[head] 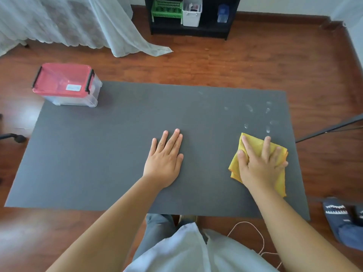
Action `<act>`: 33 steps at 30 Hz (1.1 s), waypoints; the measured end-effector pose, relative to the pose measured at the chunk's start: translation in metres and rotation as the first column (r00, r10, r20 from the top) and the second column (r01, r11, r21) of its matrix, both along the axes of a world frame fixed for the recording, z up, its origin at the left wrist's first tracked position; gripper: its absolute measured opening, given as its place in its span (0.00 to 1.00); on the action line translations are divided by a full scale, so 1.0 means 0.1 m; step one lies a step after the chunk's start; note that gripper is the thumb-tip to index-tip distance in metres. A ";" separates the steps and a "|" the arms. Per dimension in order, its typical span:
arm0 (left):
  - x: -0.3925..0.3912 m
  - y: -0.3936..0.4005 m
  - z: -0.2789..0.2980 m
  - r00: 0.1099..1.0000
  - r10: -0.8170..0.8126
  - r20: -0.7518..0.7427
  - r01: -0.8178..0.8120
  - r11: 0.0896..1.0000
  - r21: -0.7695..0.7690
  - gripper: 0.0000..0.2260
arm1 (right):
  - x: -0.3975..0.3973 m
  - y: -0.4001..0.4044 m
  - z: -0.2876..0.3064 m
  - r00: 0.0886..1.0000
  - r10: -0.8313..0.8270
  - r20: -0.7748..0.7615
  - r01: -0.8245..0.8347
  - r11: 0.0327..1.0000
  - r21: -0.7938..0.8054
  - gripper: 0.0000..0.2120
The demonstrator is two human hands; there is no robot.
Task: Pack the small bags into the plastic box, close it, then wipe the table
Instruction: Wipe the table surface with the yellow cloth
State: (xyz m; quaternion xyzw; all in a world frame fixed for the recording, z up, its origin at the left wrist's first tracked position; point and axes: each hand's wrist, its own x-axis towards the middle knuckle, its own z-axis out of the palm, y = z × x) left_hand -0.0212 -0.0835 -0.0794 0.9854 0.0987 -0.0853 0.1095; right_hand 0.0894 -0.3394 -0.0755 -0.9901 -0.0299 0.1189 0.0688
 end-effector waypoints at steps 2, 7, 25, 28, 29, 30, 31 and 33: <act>0.09 -0.05 -0.02 1.000 0.003 0.006 -0.003 1.000 -0.003 0.26 | 0.25 0.18 0.00 1.000 0.011 0.000 -0.011 1.000 -0.004 0.24; 0.29 -0.13 -0.06 0.999 0.038 0.022 -0.038 0.999 -0.014 0.26 | 0.27 0.47 -0.04 0.957 0.289 -0.006 -0.289 0.957 0.002 0.23; 0.60 -0.11 -0.09 0.997 0.055 0.050 -0.053 0.998 -0.024 0.26 | 1.01 0.50 -0.06 0.998 0.048 0.051 -0.053 0.994 0.092 0.26; 0.62 -0.11 -0.10 0.997 0.057 0.056 -0.055 0.998 -0.033 0.26 | 0.70 0.56 -0.08 0.974 0.223 0.048 -0.225 0.973 0.044 0.30; 0.63 -0.10 -0.10 0.997 0.055 0.055 -0.054 0.998 -0.032 0.26 | 0.60 0.49 -0.09 0.962 0.266 0.056 -0.268 0.963 0.036 0.30; 0.63 -0.10 -0.10 0.997 0.052 0.053 -0.051 0.998 -0.027 0.26 | 0.54 0.38 -0.10 0.957 0.282 0.068 -0.284 0.958 0.027 0.29; 0.65 -0.09 -0.10 0.997 0.050 0.050 -0.049 0.999 -0.022 0.26 | 0.51 0.24 -0.11 0.960 0.269 0.079 -0.271 0.963 0.014 0.27; 0.68 -0.07 -0.10 0.998 0.051 0.046 -0.050 0.999 -0.018 0.26 | 0.54 -0.02 -0.11 0.980 0.181 0.077 -0.182 0.983 0.000 0.25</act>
